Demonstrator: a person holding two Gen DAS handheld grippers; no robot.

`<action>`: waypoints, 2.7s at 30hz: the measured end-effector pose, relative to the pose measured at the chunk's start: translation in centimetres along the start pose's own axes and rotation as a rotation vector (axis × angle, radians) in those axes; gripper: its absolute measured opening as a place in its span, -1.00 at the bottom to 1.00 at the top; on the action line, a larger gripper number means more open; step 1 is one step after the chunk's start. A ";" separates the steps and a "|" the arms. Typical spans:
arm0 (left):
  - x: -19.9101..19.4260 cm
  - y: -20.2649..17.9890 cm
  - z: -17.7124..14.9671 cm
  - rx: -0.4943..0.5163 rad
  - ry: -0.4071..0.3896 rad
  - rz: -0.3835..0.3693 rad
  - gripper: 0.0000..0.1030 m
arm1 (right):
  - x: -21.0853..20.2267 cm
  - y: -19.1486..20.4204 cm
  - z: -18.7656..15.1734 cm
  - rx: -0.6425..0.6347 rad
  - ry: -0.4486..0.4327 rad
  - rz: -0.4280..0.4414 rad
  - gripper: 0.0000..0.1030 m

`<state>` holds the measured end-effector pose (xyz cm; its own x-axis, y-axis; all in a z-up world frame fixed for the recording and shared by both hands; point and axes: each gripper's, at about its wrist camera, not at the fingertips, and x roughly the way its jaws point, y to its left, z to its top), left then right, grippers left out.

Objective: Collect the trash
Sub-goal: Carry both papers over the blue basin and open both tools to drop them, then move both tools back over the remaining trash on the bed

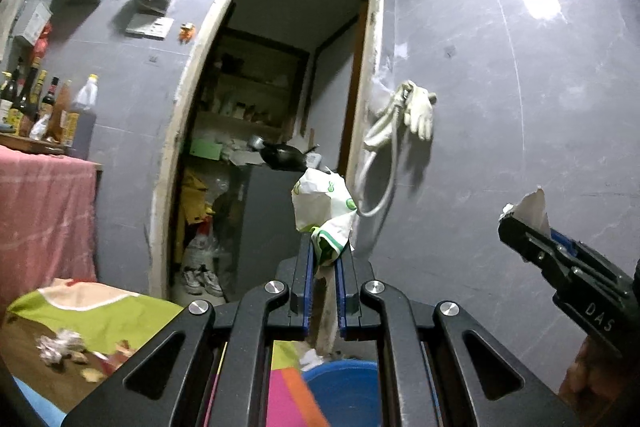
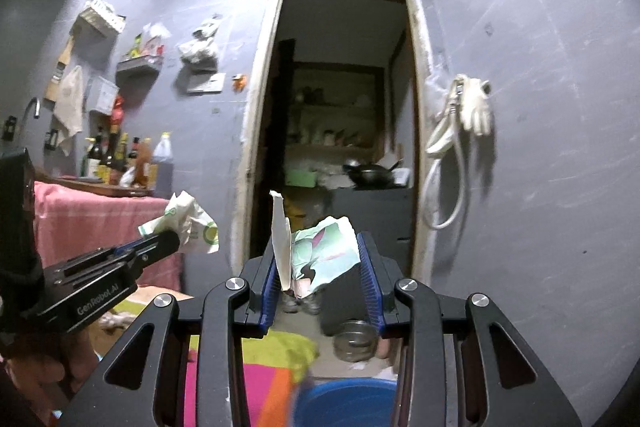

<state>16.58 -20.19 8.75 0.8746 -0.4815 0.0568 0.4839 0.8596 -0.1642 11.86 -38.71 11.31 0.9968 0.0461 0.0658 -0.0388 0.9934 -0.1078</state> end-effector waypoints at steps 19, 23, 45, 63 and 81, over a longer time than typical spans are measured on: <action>13.0 -2.6 -10.7 -0.073 0.481 -0.029 -0.86 | 6.0 -8.6 -12.2 0.161 0.306 -0.079 -0.29; 15.0 -2.4 -13.0 -0.084 0.574 -0.030 -0.86 | 7.1 -9.3 -14.3 0.196 0.374 -0.071 -0.28; 16.8 0.2 -15.1 -0.177 0.698 0.002 -0.54 | 10.1 -10.9 -17.9 0.282 0.510 -0.045 0.02; 7.2 4.7 -3.8 -0.151 0.352 0.075 0.47 | 6.1 -6.6 -7.4 0.228 0.263 -0.029 0.70; -6.1 13.0 2.1 -0.072 0.138 0.248 0.95 | 2.2 5.5 -0.6 0.170 0.036 0.090 1.00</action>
<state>17.58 -5.74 8.32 0.9512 -0.2809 -0.1276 0.2478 0.9420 -0.2265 13.88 -33.17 10.27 0.9905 0.1344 0.0274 -0.1358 0.9891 0.0575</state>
